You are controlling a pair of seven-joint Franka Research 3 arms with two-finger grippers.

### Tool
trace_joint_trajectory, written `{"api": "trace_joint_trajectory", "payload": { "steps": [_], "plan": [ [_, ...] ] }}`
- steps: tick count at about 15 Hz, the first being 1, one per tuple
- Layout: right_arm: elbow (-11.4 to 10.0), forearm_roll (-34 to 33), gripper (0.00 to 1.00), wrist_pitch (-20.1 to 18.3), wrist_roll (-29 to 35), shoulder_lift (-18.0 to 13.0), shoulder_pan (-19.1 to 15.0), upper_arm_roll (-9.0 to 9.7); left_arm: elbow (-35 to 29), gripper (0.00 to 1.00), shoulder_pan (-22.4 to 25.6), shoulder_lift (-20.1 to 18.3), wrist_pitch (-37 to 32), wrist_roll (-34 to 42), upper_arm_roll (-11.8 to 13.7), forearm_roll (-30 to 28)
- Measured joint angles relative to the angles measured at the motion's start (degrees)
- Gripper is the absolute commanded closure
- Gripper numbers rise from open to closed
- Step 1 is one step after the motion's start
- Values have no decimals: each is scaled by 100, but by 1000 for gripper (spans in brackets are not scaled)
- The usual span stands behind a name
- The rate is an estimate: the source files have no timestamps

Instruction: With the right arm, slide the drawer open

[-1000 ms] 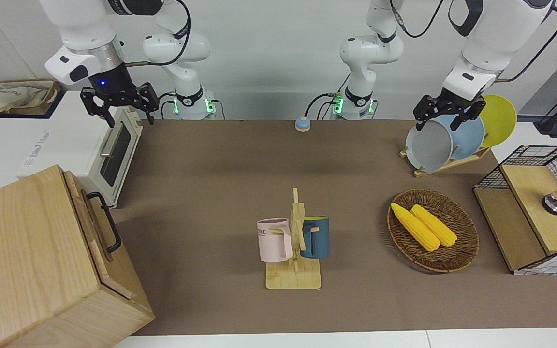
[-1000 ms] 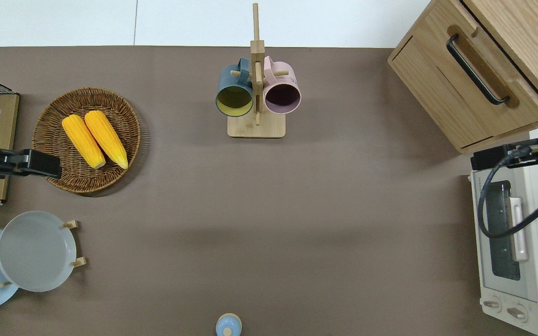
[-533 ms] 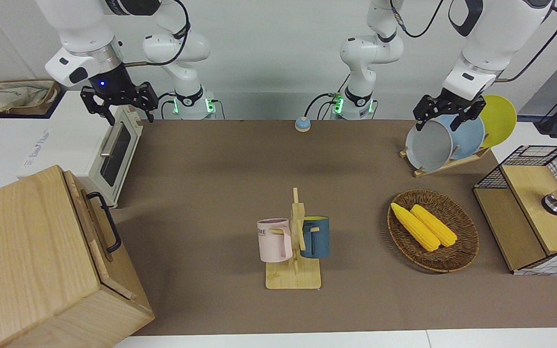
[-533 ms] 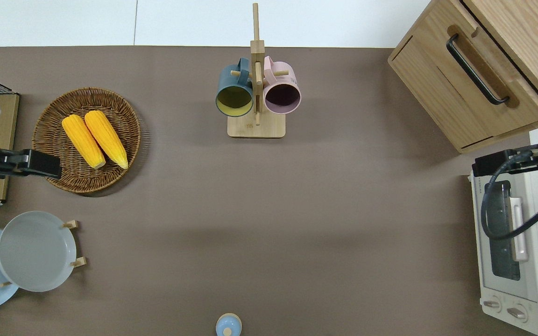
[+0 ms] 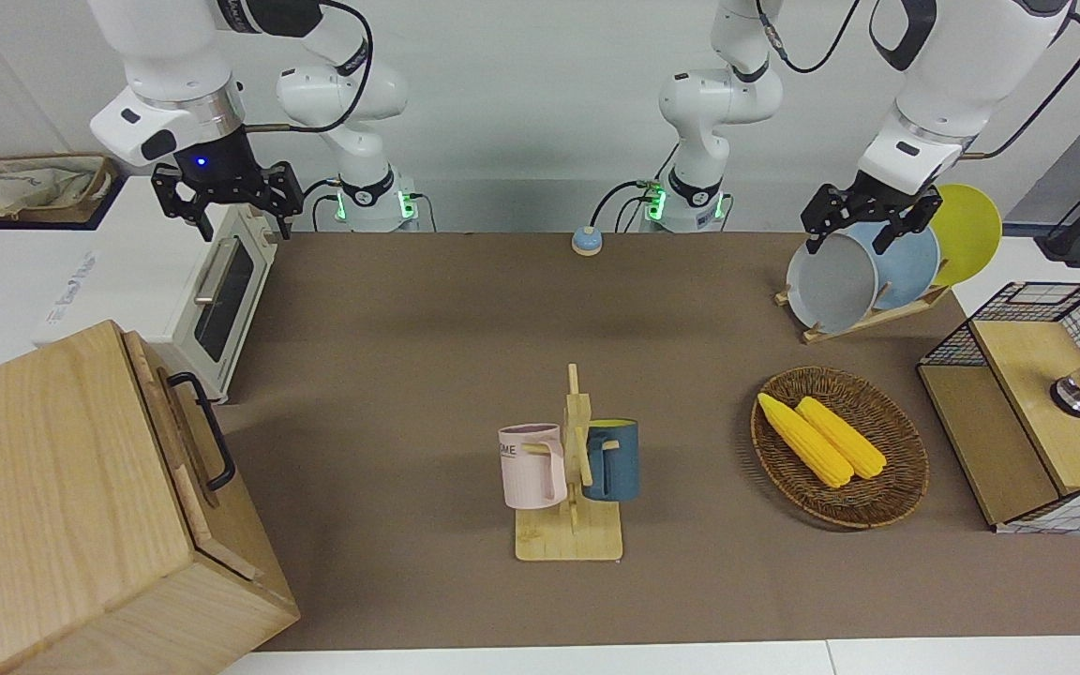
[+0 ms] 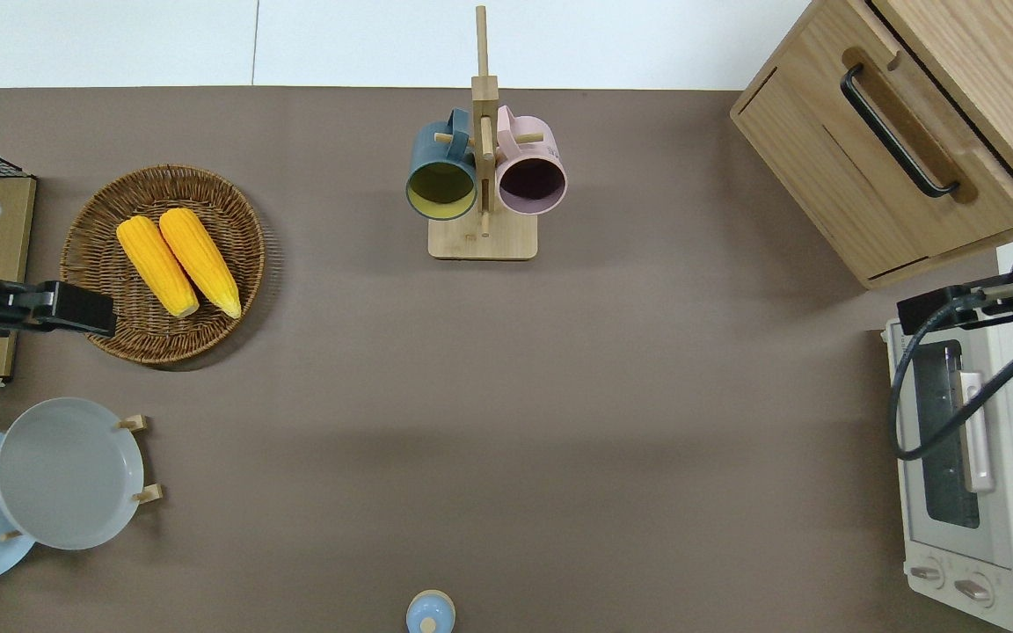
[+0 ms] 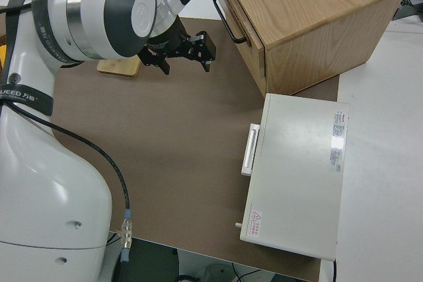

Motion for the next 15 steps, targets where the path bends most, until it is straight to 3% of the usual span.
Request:
{"api": "trace_joint_trajectory", "payload": {
  "steps": [9, 15],
  "plan": [
    [-13, -2017, 19, -12, 307, 51, 935, 52, 0, 7, 0, 0, 0, 0, 0, 0],
    [-20, -3109, 19, -21, 594, 372, 1323, 64, 0, 7, 0, 0, 0, 0, 0, 0]
  ]
}}
